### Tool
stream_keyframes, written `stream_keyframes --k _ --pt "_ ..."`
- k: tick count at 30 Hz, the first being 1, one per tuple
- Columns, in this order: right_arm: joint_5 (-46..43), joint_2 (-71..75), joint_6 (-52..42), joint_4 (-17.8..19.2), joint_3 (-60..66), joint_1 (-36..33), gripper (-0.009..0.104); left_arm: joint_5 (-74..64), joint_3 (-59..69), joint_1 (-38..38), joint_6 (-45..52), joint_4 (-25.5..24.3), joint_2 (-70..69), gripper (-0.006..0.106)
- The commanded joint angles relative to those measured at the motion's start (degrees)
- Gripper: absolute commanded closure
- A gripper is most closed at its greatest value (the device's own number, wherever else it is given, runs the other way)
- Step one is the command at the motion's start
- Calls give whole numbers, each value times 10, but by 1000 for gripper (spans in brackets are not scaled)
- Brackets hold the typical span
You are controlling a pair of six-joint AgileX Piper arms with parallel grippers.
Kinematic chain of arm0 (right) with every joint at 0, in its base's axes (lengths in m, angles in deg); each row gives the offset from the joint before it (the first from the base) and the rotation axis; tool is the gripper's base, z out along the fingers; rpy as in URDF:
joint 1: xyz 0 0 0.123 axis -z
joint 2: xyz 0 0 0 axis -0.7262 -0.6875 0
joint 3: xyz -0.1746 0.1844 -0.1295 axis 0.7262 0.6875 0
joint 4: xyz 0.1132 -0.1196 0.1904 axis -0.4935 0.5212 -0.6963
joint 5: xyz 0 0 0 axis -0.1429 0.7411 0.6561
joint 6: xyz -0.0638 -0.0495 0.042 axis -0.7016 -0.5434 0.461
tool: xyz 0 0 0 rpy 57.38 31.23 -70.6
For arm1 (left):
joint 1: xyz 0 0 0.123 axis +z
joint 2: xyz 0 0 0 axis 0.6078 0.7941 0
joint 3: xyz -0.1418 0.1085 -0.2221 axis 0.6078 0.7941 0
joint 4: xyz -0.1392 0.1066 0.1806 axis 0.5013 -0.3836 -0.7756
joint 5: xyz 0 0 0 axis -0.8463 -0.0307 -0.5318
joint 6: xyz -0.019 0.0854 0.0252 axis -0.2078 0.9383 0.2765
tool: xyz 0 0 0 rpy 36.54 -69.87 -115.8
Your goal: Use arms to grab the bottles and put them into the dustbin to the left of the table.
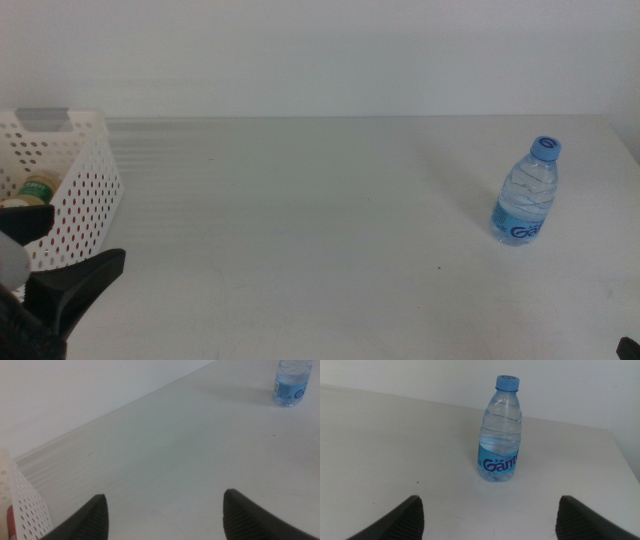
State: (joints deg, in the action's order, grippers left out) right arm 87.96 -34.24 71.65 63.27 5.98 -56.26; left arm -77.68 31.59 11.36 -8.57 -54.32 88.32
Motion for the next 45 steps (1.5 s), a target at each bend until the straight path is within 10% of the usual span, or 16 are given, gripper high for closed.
stream_keyframes --k 1,14,23,45 --pt "-38 11 -4 8 -9 3 25 42 -16 -4 -10 2 3 30" --pt "-45 -238 -4 18 -196 3 25 42 -16 -4 -10 1 3 30" --pt "-313 -356 11 36 -125 3 25 42 -16 -4 -10 1 3 30" --pt "-671 -700 84 -124 -78 3 25 42 -16 -4 -10 1 3 30"
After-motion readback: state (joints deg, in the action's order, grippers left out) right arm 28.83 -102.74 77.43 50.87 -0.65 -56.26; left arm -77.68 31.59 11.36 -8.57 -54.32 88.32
